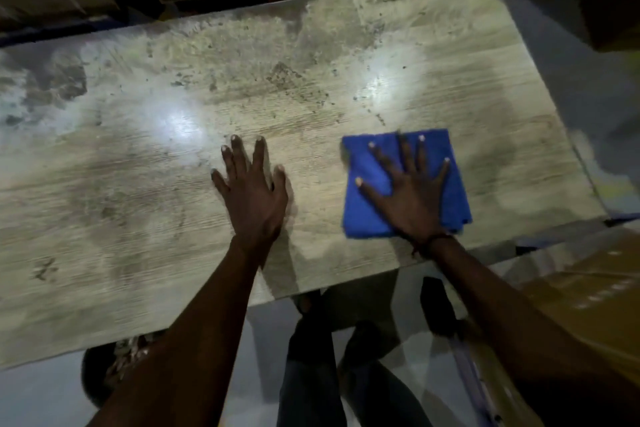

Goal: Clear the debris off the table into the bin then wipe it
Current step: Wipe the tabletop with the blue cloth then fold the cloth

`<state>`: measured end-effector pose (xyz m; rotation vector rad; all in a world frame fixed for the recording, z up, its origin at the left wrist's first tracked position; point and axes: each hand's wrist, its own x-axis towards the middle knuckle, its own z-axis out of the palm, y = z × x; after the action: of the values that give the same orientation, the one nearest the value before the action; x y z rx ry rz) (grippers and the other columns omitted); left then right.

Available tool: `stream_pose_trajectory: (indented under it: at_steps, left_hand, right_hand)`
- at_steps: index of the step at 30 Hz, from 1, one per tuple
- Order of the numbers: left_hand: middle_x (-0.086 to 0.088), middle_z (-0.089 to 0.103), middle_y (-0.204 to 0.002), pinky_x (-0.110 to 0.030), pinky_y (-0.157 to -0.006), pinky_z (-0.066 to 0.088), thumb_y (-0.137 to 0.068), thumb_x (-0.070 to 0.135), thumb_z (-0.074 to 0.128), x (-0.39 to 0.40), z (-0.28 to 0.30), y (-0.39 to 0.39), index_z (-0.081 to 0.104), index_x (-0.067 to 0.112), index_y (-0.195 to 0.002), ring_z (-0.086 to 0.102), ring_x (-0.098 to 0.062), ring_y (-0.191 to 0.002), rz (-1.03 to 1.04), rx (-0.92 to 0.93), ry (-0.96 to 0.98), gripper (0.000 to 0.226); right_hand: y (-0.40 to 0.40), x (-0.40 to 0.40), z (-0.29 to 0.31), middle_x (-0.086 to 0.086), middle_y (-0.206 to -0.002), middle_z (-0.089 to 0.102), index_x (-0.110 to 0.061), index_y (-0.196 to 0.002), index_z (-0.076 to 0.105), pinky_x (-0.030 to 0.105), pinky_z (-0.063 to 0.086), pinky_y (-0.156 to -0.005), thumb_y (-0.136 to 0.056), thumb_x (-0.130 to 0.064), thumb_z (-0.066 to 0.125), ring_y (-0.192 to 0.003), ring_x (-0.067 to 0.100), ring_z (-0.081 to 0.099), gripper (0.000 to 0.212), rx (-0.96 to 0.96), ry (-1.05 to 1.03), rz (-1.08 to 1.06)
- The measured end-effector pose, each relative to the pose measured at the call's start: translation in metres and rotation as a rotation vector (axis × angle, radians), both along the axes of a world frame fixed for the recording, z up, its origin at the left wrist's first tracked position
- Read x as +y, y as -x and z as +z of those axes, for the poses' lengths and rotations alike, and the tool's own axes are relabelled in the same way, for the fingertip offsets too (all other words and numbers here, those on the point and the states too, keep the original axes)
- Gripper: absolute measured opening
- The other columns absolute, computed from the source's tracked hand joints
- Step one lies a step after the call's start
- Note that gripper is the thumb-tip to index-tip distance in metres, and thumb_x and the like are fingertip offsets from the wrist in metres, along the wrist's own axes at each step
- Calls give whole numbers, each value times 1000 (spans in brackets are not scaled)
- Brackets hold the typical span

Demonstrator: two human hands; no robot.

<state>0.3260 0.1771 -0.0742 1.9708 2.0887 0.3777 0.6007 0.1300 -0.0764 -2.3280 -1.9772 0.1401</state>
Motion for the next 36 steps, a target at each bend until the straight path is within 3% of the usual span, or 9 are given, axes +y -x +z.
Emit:
stream_pose_trajectory:
  at_steps: [3, 6, 10, 13, 18, 22, 29, 33, 36]
  left_hand:
    - [-7, 5, -176, -60, -126, 4, -106, 51, 32, -17, -6, -34, 23, 36, -166, 4, -30, -163, -69, 1, -22, 62]
    - [-7, 8, -176, -58, -127, 5, -104, 48, 37, -20, -11, -67, 28, 36, -164, 8, -29, -162, -141, -4, -49, 62]
    - [-8, 12, -175, -60, -126, 7, -103, 46, 38, -1, -13, -82, 33, 35, -163, 11, -32, -162, -151, -18, -58, 61]
    - [-8, 9, -176, -61, -127, 4, -106, 48, 36, 14, -13, -83, 30, 35, -164, 7, -31, -162, -145, -7, -49, 59]
    - [-11, 9, -175, -63, -126, 2, -107, 53, 30, 41, -13, -99, 29, 33, -164, 5, -33, -162, -154, -14, -57, 60]
    - [-13, 12, -175, -66, -124, 2, -105, 55, 31, 71, -14, -116, 30, 32, -164, 7, -35, -161, -169, -13, -40, 63]
    - [-13, 16, -174, -67, -124, 5, -101, 53, 38, 88, -8, -123, 34, 34, -162, 11, -33, -161, -102, -24, -67, 63]
    - [-9, 13, -175, -67, -125, 3, -101, 53, 38, 88, -9, -124, 32, 36, -162, 8, -31, -162, -92, -27, -64, 63]
    - [-7, 11, -175, -67, -124, 2, -101, 54, 39, 91, -11, -125, 32, 36, -162, 6, -30, -162, -83, -40, -72, 64]
  right_hand:
    - [-32, 44, -1, -2, -176, 11, -55, -160, 23, 79, 6, -116, -89, -90, 29, -162, 31, 6, 79, 66, -39, -114]
    - [-15, 53, -5, 2, -175, 13, -52, -160, 26, 79, 4, -116, -90, -88, 31, -161, 34, 6, 79, 79, -52, -165]
    - [13, -22, -3, -3, -176, 4, -54, -161, 18, 74, -1, -119, -92, -86, 30, -162, 30, -3, 77, 13, -16, 78]
    - [-24, -61, -4, -12, -175, -1, -57, -159, 18, 72, 3, -121, -91, -87, 33, -162, 23, -7, 76, 22, -5, 158]
    - [-124, 4, 0, -7, -176, 4, -59, -159, 14, 78, 5, -118, -93, -87, 25, -162, 28, 0, 73, 18, 8, -68]
    - [-112, 41, -1, 0, -176, 8, -55, -160, 20, 80, 1, -116, -93, -84, 25, -162, 33, 1, 73, 114, -34, -258]
    - [-30, -45, -4, -8, -176, -5, -58, -160, 13, 73, -4, -121, -90, -89, 29, -162, 25, -12, 78, 63, 21, 63]
    - [-79, 17, -5, -4, -176, 10, -56, -159, 24, 75, 6, -119, -90, -88, 29, -162, 29, 4, 76, 13, -49, -69]
    - [-124, 89, -1, -5, -176, 7, -58, -159, 19, 78, 1, -118, -90, -89, 26, -162, 30, 0, 77, 86, -12, -229]
